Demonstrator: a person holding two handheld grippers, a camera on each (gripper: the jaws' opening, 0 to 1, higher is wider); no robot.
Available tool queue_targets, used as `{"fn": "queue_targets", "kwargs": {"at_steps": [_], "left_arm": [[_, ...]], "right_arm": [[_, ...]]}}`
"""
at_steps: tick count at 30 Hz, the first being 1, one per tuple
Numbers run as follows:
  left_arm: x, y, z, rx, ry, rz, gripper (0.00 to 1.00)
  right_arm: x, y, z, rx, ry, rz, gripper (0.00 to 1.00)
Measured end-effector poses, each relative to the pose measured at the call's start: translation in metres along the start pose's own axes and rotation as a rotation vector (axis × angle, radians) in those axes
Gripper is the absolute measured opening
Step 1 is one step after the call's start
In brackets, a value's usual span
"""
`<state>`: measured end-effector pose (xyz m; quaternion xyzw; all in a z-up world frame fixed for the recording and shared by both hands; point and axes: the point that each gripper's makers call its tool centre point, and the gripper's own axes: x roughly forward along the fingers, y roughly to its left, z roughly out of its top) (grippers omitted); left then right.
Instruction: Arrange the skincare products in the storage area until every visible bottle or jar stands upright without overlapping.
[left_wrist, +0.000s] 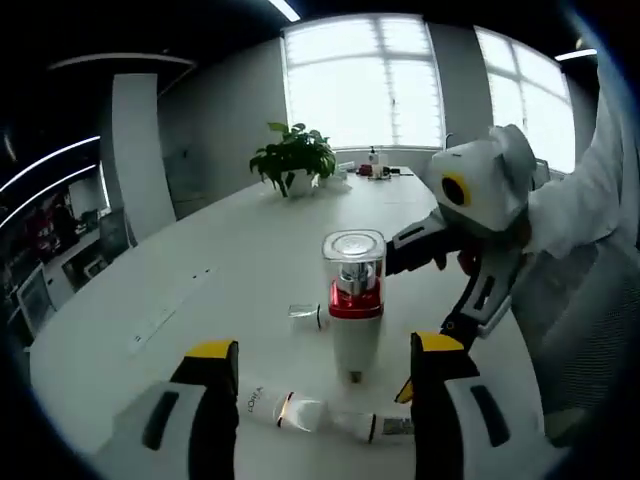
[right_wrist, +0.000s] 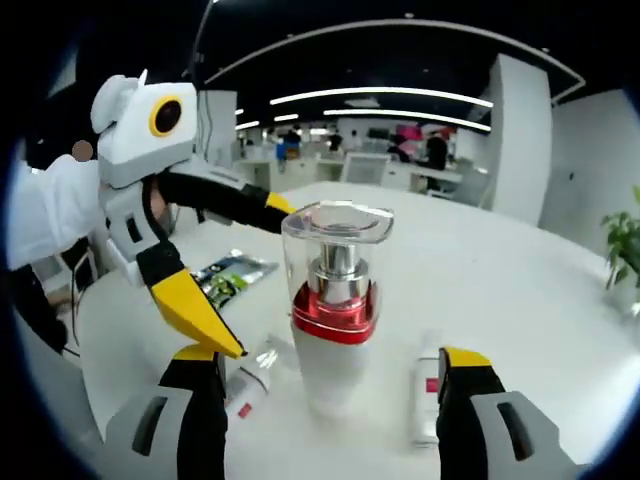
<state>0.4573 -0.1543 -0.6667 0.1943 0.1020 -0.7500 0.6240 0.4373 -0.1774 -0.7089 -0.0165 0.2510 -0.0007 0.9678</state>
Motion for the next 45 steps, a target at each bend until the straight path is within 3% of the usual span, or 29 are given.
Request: {"fn": "queue_targets", "kwargs": {"at_steps": [3,10,18,30,45], "left_arm": [[-0.007,0.008,-0.009,-0.009,0.035,0.027,0.68],[-0.02,0.008,-0.019,-0.028,0.054,0.07,0.75],[-0.037,0.006,-0.028,-0.018,0.072,0.099,0.84],[-0.073,0.0,-0.038,-0.061,0.089,0.17,0.98],[-0.116,-0.014,-0.048,-0.109,0.106,0.221,0.99]], "right_arm": [[-0.005,0.002,-0.003,0.016,0.011,0.003,0.9],[-0.013,0.009,-0.002,0.01,0.018,0.021,0.99],[-0.028,0.016,0.002,-0.054,0.012,0.035,0.99],[-0.042,0.022,0.007,-0.08,0.001,0.041,1.0],[-0.068,0.033,0.009,-0.134,0.006,0.043,1.0]]}}
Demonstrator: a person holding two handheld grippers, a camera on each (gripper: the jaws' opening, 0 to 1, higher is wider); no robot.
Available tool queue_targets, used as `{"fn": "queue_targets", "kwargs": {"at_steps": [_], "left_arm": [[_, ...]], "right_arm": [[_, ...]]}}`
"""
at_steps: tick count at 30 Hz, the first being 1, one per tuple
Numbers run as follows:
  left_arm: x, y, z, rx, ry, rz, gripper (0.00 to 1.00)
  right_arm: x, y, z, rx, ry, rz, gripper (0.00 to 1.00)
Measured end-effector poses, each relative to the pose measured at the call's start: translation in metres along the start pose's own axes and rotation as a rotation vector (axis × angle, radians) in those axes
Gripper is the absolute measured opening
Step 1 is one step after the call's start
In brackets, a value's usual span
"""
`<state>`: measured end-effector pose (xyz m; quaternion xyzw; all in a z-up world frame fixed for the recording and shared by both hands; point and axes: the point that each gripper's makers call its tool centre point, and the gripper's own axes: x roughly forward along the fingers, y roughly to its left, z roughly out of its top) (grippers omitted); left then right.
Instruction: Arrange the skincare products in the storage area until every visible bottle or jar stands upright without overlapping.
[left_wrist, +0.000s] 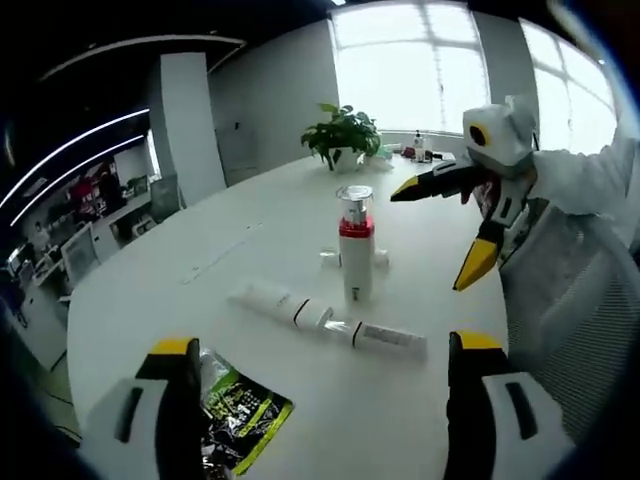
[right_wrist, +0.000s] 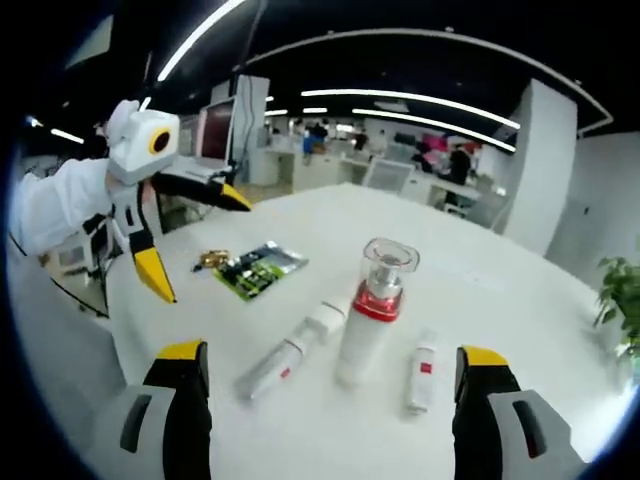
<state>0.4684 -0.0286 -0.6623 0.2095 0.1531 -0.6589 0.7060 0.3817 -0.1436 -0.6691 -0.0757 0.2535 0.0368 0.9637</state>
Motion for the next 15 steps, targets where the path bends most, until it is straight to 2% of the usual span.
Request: {"fn": "queue_targets", "kwargs": {"at_steps": [5,15], "left_arm": [[-0.012,0.002,-0.008,-0.026,0.019,0.015,0.99],[-0.038,0.002,-0.018,-0.051,-0.004,0.046,0.99]], "right_arm": [[-0.009,0.002,-0.004,-0.019,0.02,-0.001,1.0],[-0.023,0.008,0.001,-0.03,0.007,-0.031,1.0]]}}
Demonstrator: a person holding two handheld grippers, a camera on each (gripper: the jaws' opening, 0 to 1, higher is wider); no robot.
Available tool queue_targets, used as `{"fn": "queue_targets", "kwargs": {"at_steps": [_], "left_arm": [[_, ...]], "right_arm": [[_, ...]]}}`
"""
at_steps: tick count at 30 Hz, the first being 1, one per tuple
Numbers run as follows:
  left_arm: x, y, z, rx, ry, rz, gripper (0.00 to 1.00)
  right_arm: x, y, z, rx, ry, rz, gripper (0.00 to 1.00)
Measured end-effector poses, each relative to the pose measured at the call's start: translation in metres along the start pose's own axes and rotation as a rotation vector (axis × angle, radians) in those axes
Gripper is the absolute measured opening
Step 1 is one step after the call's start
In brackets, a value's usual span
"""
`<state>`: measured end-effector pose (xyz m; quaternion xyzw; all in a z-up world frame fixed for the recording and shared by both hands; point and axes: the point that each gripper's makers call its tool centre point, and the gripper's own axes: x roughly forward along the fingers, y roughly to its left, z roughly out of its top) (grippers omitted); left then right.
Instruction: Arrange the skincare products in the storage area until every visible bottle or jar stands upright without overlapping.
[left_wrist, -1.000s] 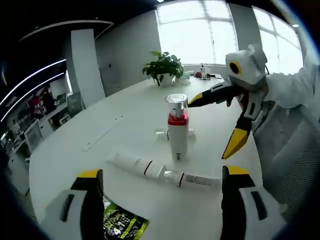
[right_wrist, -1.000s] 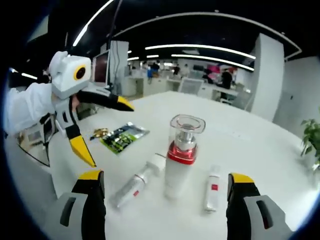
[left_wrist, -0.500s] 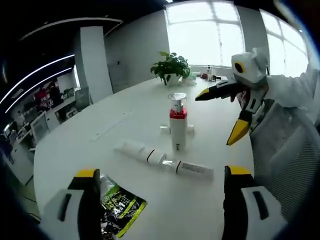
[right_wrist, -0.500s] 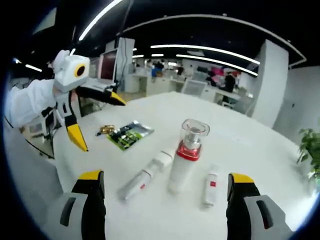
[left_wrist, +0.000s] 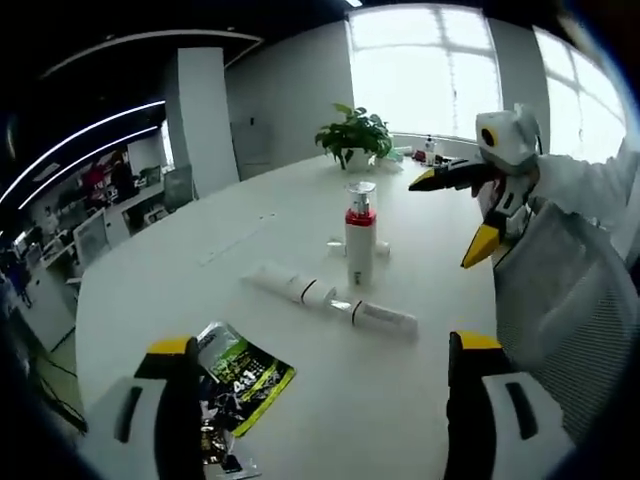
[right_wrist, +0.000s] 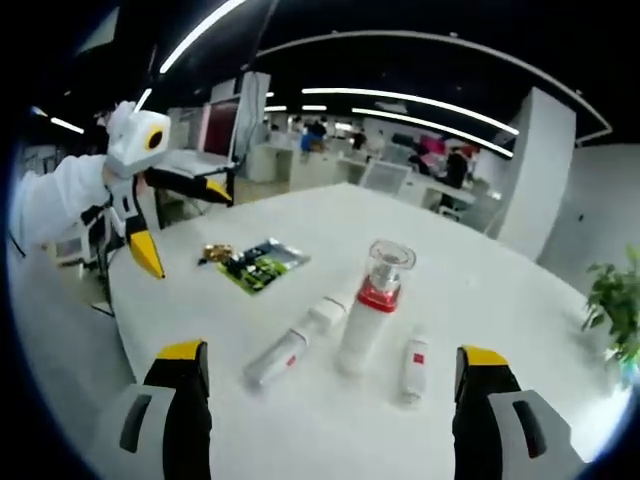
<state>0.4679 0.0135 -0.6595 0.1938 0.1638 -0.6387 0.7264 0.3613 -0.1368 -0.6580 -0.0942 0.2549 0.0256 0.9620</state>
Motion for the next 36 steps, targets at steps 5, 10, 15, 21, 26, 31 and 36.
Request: {"fn": "queue_targets", "kwargs": {"at_steps": [5,10,15,21,26,31,36], "left_arm": [[-0.009,-0.008,-0.009,-0.016,0.004,-0.026,0.99],[-0.014,-0.01,-0.012,-0.042,-0.004,-0.03,0.99],[-0.01,-0.01,-0.015,-0.076,0.003,-0.039,0.99],[-0.002,-0.012,-0.012,-0.089,0.01,-0.039,0.99],[0.006,-0.01,-0.01,-0.108,0.016,-0.03,0.99],[0.008,-0.021,-0.007,-0.128,0.034,-0.011,0.99],[0.008,-0.021,-0.003,-0.16,0.037,0.025,0.99]], "right_arm": [[-0.004,0.002,-0.003,0.008,0.016,-0.023,1.0],[-0.002,0.008,-0.009,0.012,0.046,-0.018,1.0],[0.0,0.012,-0.008,0.012,0.051,-0.004,1.0],[0.001,0.013,-0.006,0.012,0.045,0.013,1.0],[0.006,0.009,-0.007,-0.008,0.052,0.044,1.0],[0.008,0.006,-0.001,0.001,0.033,0.072,1.0],[0.012,0.005,-0.001,-0.02,0.03,0.117,1.0]]}}
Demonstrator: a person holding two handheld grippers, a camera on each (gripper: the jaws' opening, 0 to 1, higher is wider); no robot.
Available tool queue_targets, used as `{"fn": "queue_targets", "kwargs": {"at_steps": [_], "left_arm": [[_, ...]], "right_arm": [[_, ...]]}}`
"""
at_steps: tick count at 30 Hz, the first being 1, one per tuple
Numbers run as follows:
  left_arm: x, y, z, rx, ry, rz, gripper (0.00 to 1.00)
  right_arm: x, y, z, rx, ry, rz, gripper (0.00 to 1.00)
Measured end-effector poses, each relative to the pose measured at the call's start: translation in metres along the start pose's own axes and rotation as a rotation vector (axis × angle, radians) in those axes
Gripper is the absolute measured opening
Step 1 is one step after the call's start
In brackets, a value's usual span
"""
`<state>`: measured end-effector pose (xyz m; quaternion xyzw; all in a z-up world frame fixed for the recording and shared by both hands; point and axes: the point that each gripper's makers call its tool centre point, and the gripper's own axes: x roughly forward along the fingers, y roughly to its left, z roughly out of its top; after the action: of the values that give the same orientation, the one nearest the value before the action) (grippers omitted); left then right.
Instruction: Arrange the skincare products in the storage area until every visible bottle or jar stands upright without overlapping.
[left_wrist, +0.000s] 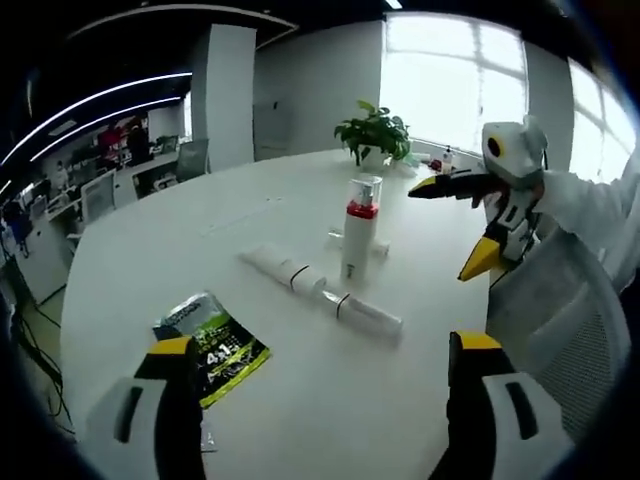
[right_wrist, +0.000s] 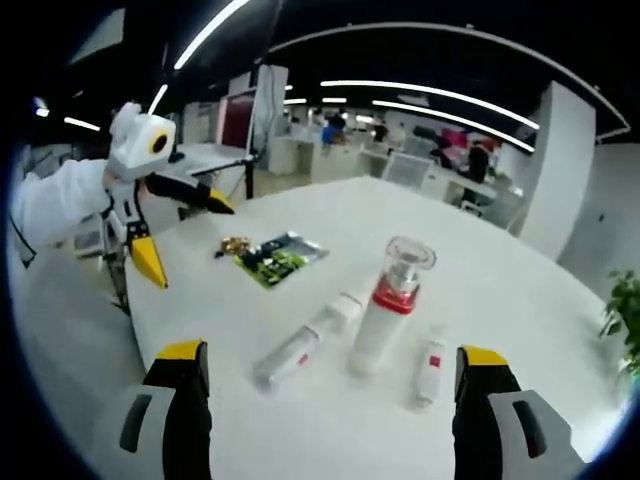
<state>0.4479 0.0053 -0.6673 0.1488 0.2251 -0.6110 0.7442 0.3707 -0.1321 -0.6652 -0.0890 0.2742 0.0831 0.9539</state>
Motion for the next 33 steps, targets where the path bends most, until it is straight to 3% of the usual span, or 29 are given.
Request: {"fn": "queue_targets", "kwargs": {"at_steps": [9,15,27,33], "left_arm": [[0.005,0.002,0.003,-0.001,-0.021,0.054,0.99],[0.013,-0.002,0.0,0.012,-0.012,0.056,0.99],[0.014,0.003,0.011,0.01,-0.021,0.058,0.99],[0.014,0.004,0.007,-0.006,-0.032,0.054,0.99]], "right_arm": [[0.008,0.005,-0.004,-0.038,-0.01,0.081,1.0],[0.005,0.017,-0.006,-0.044,-0.037,0.121,1.0],[0.017,0.047,-0.011,-0.025,0.009,0.221,0.98],[0.032,0.061,-0.02,-0.009,0.043,0.245,0.94]]}}
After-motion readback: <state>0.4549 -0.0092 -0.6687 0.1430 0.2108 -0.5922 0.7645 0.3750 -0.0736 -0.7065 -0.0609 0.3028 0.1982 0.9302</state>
